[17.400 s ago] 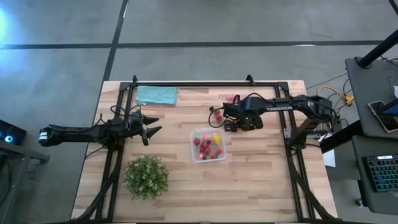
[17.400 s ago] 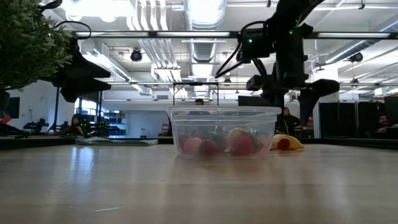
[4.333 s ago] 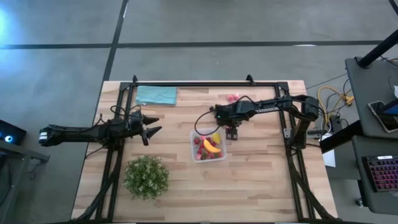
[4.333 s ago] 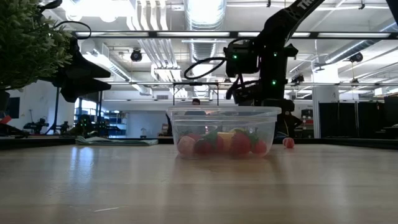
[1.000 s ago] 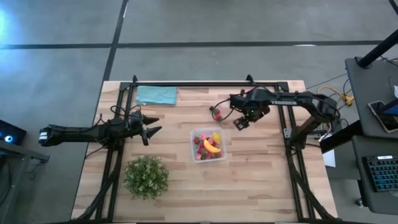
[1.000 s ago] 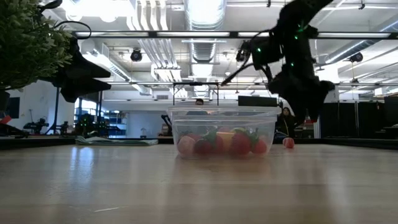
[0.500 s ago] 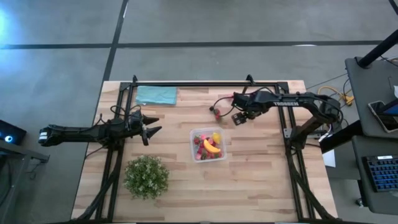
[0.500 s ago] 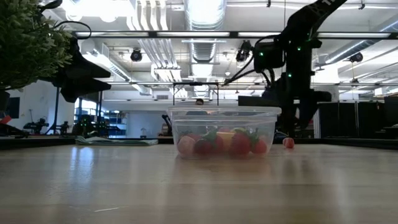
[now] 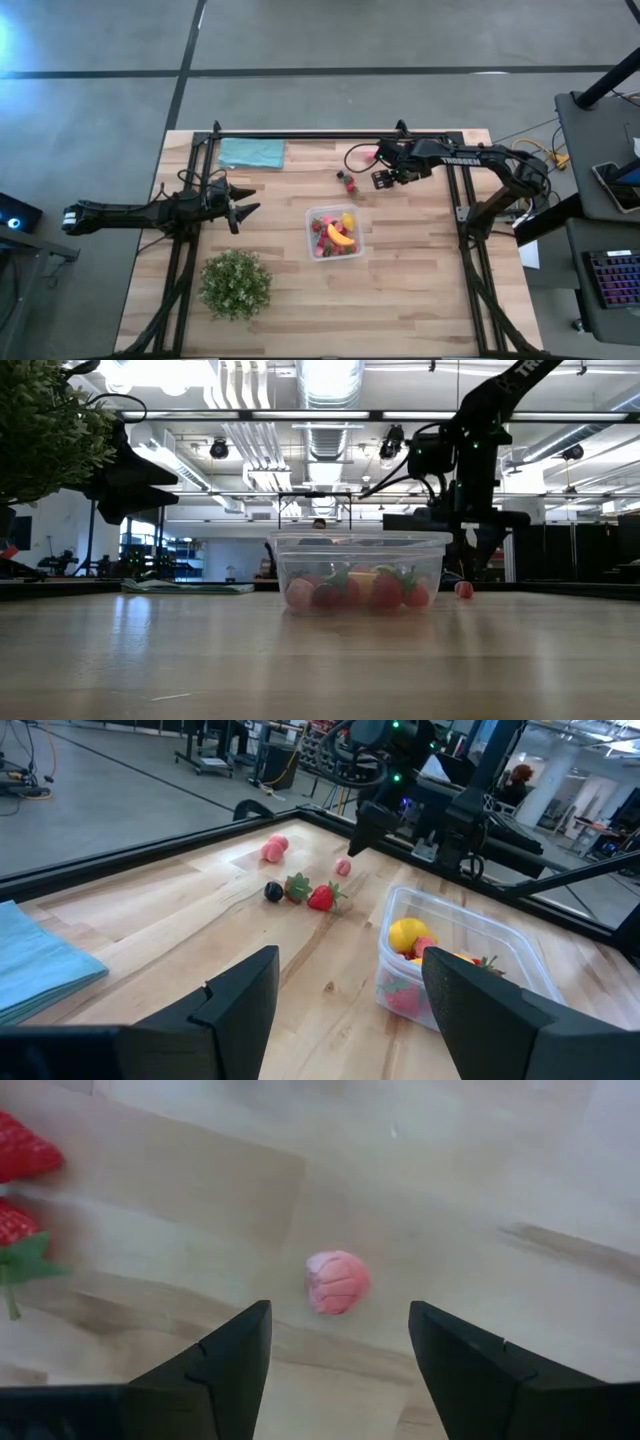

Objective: Pick and placing Produce into tupperware
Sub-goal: Put the peach into the transparent container

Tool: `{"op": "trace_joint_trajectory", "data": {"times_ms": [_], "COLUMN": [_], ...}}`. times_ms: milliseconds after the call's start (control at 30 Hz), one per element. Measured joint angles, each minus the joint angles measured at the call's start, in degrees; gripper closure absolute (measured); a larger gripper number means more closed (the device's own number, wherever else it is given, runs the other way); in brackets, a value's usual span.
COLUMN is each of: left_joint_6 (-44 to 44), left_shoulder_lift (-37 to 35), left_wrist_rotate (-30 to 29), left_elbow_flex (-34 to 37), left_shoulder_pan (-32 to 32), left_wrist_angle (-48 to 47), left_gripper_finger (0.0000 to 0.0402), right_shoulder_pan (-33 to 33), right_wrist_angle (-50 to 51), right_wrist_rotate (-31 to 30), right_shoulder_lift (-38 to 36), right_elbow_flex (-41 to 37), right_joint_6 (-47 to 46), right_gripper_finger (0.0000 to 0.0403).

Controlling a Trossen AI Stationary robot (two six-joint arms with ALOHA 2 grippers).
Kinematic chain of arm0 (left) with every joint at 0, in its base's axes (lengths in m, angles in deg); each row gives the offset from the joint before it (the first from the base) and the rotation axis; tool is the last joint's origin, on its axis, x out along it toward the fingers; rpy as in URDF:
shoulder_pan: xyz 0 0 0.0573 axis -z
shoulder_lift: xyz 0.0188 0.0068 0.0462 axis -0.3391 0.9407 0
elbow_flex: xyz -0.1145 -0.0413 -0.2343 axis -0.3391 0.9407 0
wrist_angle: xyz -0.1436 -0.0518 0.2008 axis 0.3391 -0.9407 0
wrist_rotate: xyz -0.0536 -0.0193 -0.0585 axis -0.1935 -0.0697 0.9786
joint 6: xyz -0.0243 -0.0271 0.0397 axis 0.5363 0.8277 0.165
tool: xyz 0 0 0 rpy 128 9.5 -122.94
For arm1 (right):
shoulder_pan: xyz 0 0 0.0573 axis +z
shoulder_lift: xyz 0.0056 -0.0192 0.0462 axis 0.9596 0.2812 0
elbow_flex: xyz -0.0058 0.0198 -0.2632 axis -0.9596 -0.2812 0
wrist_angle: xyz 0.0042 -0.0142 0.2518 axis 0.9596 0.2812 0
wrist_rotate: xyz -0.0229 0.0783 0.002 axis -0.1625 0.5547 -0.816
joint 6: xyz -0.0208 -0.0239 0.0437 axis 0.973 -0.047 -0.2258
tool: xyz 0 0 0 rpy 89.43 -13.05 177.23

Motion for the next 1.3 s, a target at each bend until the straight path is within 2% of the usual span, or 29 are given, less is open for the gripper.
{"op": "trace_joint_trajectory", "data": {"times_ms": [867, 1300], "left_joint_6": [0.0, 0.0], "left_shoulder_lift": [0.0, 0.0], "left_wrist_rotate": [0.0, 0.0], "left_elbow_flex": [0.0, 0.0], "left_shoulder_pan": [0.0, 0.0], "left_wrist_angle": [0.0, 0.0], "left_gripper_finger": [0.0169, 0.0169], "right_shoulder_pan": [-0.2, -3.0], "right_wrist_angle": [-0.1, -1.8], "right_wrist_rotate": [1.5, 2.7], "right_shoulder_lift": [0.0, 0.1], "right_elbow_flex": [-0.2, -3.8], "right_joint_6": [-7.1, -8.8], "right_gripper_finger": [0.0174, 0.0174]}}
